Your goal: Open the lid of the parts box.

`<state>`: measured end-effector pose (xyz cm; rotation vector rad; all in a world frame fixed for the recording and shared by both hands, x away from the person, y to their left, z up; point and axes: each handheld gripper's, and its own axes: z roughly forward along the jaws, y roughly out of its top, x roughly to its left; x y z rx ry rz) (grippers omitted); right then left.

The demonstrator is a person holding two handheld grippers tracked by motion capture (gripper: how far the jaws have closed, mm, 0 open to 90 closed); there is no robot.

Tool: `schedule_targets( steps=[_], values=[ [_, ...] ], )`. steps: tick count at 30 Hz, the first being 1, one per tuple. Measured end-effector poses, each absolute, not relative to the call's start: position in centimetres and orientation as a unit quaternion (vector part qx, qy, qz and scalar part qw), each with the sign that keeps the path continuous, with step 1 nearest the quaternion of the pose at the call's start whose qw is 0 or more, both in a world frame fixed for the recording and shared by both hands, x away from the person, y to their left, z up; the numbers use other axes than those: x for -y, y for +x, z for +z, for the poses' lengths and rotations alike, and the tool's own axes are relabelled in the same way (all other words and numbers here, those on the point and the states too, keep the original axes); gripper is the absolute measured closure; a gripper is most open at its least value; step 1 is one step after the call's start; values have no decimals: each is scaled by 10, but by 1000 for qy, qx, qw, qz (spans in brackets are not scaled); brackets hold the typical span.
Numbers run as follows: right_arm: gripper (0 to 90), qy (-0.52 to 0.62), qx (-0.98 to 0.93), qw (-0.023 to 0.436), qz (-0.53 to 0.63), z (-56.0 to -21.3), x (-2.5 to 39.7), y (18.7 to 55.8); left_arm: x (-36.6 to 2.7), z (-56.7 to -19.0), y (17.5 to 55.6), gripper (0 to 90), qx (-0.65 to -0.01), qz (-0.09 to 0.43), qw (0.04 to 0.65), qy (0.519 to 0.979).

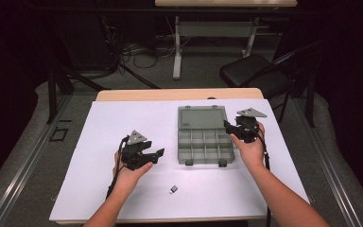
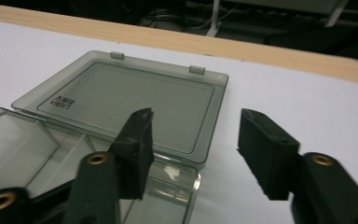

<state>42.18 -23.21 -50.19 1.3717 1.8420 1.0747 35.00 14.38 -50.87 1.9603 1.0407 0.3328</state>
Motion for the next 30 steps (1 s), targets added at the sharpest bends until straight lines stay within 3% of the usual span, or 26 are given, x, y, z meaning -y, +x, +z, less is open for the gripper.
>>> schedule_targets(
  steps=[6, 14, 25, 30],
  values=[
    [378, 520, -690, 284, 416, -499, 231, 410, -150, -506, 346, 315, -415, 121, 441, 787],
    [209, 489, -708, 271, 430, -500, 225, 391, -151, -508, 336, 233, -409, 134, 440, 788],
    [145, 477, -719, 247, 441, -502, 223, 360, -153, -508, 327, 224, -417, 108, 457, 779],
    [125, 475, -719, 245, 445, -507, 223, 343, -148, -508, 319, 164, -404, 105, 447, 791]
  ],
)
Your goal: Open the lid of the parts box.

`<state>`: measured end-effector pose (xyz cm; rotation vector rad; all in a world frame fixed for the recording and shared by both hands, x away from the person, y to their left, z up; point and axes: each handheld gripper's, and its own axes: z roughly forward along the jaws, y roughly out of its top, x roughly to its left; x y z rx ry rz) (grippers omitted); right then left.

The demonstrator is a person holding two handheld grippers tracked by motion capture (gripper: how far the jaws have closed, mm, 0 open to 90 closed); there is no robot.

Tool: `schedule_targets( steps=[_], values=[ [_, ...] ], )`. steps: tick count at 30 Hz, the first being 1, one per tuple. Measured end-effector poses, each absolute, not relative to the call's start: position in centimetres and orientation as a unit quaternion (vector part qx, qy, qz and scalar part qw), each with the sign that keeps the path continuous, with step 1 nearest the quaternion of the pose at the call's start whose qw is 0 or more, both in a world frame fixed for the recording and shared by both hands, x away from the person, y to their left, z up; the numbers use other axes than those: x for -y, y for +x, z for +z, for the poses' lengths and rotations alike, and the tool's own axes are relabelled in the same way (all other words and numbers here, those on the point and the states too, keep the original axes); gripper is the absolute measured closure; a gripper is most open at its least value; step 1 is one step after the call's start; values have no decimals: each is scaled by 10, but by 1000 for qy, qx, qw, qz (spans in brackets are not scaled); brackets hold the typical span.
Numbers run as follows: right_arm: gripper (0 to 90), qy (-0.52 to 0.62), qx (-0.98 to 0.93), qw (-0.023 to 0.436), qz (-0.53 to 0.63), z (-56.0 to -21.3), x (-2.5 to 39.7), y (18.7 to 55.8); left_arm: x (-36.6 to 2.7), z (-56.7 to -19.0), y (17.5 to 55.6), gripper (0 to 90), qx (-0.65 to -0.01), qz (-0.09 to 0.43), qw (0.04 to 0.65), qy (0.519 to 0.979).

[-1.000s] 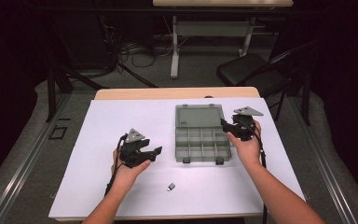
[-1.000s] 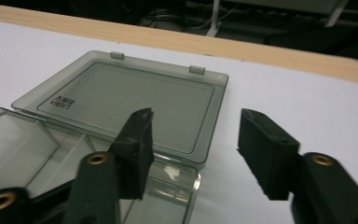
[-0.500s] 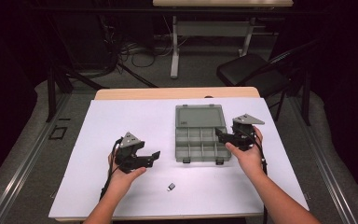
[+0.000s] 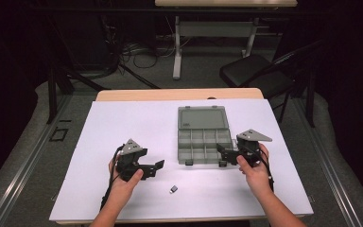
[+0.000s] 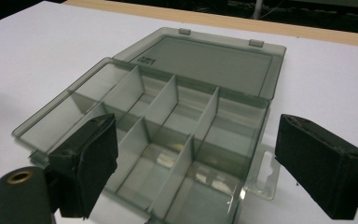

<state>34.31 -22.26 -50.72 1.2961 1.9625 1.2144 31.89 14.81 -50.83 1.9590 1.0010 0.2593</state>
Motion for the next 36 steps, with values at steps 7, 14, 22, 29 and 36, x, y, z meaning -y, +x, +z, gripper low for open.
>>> schedule_targets(
  steps=[7, 14, 22, 29, 36],
  values=[
    [27, 462, -727, 235, 451, -516, 221, 326, -142, -510, 311, 153, -385, 93, 447, 802],
    [0, 455, -732, 224, 454, -512, 221, 313, -137, -505, 301, 142, -364, 75, 455, 809],
    [0, 445, -734, 237, 455, -513, 217, 310, -124, -513, 297, 90, -352, 41, 424, 834],
    [0, 443, -736, 230, 457, -514, 218, 311, -110, -518, 290, 108, -332, 51, 411, 847],
    [0, 451, -733, 223, 458, -514, 220, 310, -101, -521, 285, 169, -315, 59, 406, 856]
  ],
)
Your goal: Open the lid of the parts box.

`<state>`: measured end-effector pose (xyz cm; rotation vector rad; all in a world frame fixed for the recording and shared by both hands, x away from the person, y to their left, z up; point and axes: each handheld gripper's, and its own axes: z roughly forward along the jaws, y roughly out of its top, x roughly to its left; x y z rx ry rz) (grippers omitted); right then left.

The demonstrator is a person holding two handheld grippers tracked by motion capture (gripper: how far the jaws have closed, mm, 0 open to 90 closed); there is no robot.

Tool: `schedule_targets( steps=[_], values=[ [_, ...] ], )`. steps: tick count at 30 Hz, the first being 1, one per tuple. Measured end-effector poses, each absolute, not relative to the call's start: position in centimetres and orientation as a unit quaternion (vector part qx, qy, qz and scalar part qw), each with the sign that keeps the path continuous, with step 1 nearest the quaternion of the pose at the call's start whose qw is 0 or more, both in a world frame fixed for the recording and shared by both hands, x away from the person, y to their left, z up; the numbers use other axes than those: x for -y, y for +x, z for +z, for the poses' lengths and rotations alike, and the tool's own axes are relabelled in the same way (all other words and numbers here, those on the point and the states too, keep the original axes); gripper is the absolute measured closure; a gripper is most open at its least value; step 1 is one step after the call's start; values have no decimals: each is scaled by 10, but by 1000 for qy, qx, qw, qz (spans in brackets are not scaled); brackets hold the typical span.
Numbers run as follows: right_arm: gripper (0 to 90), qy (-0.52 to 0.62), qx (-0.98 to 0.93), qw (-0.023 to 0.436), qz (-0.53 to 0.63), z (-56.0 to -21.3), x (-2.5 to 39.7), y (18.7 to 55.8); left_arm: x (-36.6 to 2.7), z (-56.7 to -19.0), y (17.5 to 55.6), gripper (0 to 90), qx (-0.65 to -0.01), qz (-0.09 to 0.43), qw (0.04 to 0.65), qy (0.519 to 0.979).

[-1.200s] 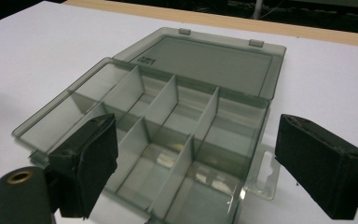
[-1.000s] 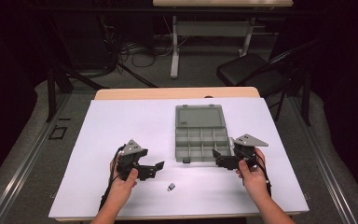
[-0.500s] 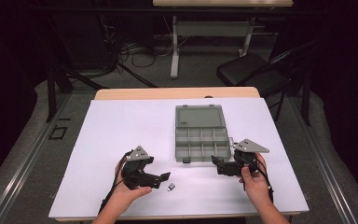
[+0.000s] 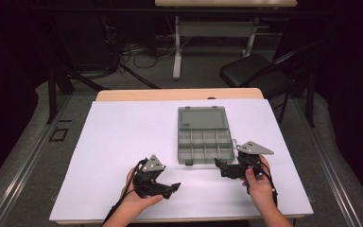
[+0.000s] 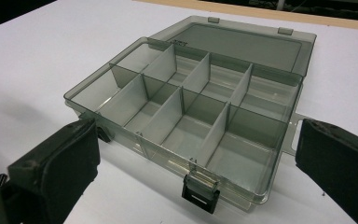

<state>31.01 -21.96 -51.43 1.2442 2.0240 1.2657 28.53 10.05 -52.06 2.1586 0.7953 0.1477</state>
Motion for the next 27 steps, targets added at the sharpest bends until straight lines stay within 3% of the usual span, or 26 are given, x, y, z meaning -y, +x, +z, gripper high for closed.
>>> schedule_targets(
  steps=[9, 15, 20, 23, 27],
  values=[
    [0, 444, -740, 224, 453, -516, 218, 308, -96, -521, 284, 206, -309, 59, 426, 848],
    [0, 436, -743, 228, 453, -516, 214, 306, -94, -524, 283, 304, -315, 57, 421, 849],
    [0, 434, -745, 228, 452, -514, 213, 303, -90, -523, 282, 445, -323, 66, 414, 849],
    [0, 433, -746, 229, 452, -513, 214, 303, -88, -522, 282, 467, -330, 43, 415, 847],
    [0, 437, -743, 228, 453, -514, 214, 304, -82, -522, 282, 479, -333, 53, 392, 856]
  ],
)
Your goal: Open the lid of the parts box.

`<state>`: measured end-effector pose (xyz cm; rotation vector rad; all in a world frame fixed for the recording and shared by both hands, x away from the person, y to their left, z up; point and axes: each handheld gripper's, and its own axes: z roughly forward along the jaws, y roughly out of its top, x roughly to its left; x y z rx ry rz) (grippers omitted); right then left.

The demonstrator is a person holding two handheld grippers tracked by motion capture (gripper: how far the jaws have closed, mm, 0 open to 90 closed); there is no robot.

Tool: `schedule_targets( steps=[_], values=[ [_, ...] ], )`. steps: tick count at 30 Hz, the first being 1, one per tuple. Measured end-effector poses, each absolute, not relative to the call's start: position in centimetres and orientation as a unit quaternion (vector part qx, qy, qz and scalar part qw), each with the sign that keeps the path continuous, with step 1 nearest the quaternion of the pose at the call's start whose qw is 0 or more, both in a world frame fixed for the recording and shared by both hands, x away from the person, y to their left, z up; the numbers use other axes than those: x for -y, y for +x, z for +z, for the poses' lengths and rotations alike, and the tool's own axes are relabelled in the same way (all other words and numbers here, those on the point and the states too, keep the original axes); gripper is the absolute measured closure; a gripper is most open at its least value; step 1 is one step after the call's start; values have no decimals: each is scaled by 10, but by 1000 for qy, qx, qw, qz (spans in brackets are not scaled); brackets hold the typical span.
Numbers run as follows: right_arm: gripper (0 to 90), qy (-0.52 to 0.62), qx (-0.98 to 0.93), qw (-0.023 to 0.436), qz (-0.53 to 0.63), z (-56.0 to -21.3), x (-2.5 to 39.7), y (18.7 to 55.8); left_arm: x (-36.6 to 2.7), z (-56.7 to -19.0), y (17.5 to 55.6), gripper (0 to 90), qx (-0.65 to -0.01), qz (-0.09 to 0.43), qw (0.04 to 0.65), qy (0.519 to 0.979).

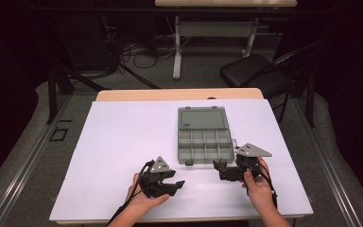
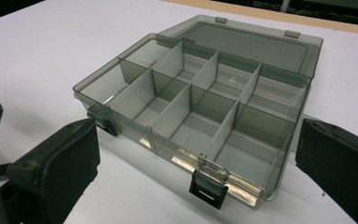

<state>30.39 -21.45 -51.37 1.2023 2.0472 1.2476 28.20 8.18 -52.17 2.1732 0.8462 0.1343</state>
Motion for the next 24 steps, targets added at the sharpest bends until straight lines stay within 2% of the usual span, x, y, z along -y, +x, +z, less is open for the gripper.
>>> schedule_targets(
  steps=[4, 11, 24],
  values=[
    [0, 431, -747, 226, 453, -515, 213, 304, -77, -524, 284, 482, -335, 25, 374, 864],
    [0, 428, -750, 224, 452, -515, 214, 304, -77, -526, 284, 528, -348, 39, 325, 878],
    [0, 434, -748, 221, 450, -517, 214, 305, -74, -539, 282, 654, -357, 50, 299, 884]
  ],
)
